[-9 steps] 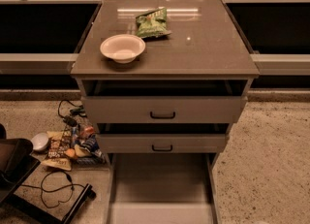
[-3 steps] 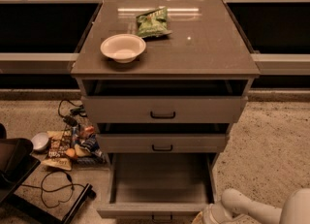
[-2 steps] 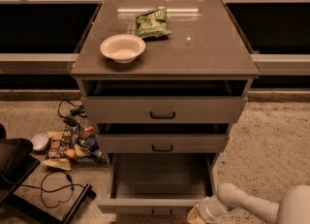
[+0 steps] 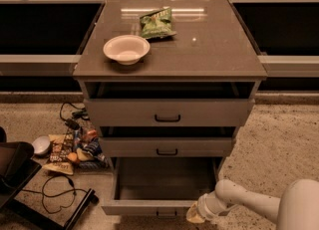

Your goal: Close bottom drawer

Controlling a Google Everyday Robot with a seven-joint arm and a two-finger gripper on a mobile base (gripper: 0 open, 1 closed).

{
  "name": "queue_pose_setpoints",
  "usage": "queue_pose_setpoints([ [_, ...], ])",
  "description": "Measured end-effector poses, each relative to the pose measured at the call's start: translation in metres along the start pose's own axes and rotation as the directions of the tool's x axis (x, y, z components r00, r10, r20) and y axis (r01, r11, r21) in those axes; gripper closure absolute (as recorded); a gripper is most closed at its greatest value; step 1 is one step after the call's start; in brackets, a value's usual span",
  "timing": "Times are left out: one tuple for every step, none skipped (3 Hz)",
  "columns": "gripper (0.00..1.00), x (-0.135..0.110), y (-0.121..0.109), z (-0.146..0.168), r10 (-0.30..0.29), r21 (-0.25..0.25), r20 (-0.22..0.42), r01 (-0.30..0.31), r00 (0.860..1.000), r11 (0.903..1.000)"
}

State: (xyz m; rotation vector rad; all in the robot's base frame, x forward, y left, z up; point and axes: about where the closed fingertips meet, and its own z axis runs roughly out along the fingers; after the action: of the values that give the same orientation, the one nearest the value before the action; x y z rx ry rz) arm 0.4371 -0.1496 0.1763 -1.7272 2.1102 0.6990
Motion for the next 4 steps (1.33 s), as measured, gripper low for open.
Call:
queue_pose_setpoints([
  [1.0,-0.0069,-0.0068,0.0058,-0.008,0.009,-0.018,0.008,1.0,0.9999],
  [0.81,-0.0067,-0.0047,0.0074,-0.008,0.004,-0.016,0.008,1.0,1.0],
  [0.58,-0.0069,-0.0029,0.0094,-0.007,0.0,-0.015,0.007,1.0,1.0],
  [0.35,-0.0071,-0.0013,0.0113,-0.007,-0.003,-0.014,0.007,1.0,1.0],
])
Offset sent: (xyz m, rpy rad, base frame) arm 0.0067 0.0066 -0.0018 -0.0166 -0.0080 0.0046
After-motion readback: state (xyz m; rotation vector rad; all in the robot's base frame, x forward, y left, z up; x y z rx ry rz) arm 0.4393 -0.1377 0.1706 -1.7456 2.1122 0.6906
